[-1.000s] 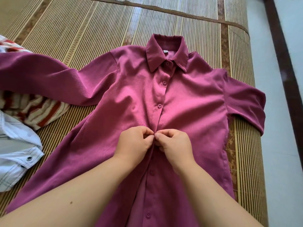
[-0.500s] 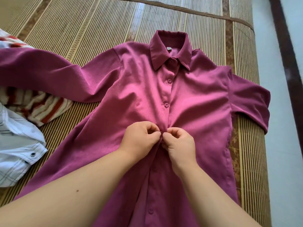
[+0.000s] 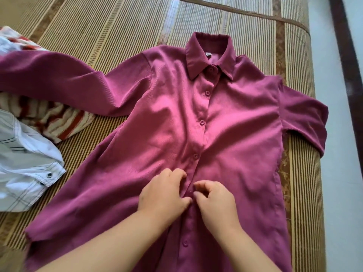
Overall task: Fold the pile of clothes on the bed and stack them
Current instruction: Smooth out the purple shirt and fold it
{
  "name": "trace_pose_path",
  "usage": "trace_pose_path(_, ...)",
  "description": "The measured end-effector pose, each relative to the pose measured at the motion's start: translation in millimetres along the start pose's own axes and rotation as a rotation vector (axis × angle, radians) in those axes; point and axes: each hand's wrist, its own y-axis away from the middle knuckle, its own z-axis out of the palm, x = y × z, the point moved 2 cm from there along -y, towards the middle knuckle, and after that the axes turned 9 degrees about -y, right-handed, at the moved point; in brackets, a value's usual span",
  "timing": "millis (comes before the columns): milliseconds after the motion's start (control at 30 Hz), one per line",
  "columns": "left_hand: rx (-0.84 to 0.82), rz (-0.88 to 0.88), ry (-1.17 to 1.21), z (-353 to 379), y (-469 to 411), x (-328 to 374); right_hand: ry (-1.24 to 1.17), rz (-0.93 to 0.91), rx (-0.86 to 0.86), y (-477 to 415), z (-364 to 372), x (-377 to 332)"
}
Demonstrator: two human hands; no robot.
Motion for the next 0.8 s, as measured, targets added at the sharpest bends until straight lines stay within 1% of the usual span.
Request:
trace_pose_path(67, 0.035, 0.034, -0.018, 6, 8, -2, 0.074, -0.069, -0.013, 10, 6, 2)
trace_pose_path(133, 0.076, 0.062, 0.005, 7, 12, -3, 0.091, -0.101, -0.013, 13, 9, 2)
trace_pose_path(233, 0.13, 0.047, 0.063, 3, 10, -6, 0.127, -0.094, 0.002, 9, 10, 2)
trace_pose_path(300, 0.126, 0.0, 0.096, 1, 9, -9, 0.129, -0.052, 0.0, 6, 10, -1)
trace_pose_path(367, 0.121, -0.058, 0.139, 0, 11, -10, 0.066, 0.03, 0.021, 4, 9, -2)
trace_pose_path(433, 0.101, -0.095, 0.211, 0, 13, -10, -0.089, 0.143, 0.049, 5, 8, 0)
trace_pose_path(533, 0.014, -0.158, 0.472, 2, 14, -10, -0.353, 0.265, 0.061, 11, 10, 2)
trace_pose_path(633, 0.009, -0.165, 0.636, 3, 19, -12, -0.438, 0.271, 0.07, 15, 9, 0)
trace_pose_path(700, 0.053, -0.177, 0.663, 2, 21, -13, -0.432, 0.249, 0.065, 15, 9, -1)
trace_pose_path(800, 0.111, -0.209, 0.642, 0, 22, -11, -0.415, 0.216, 0.04, 14, 9, -5)
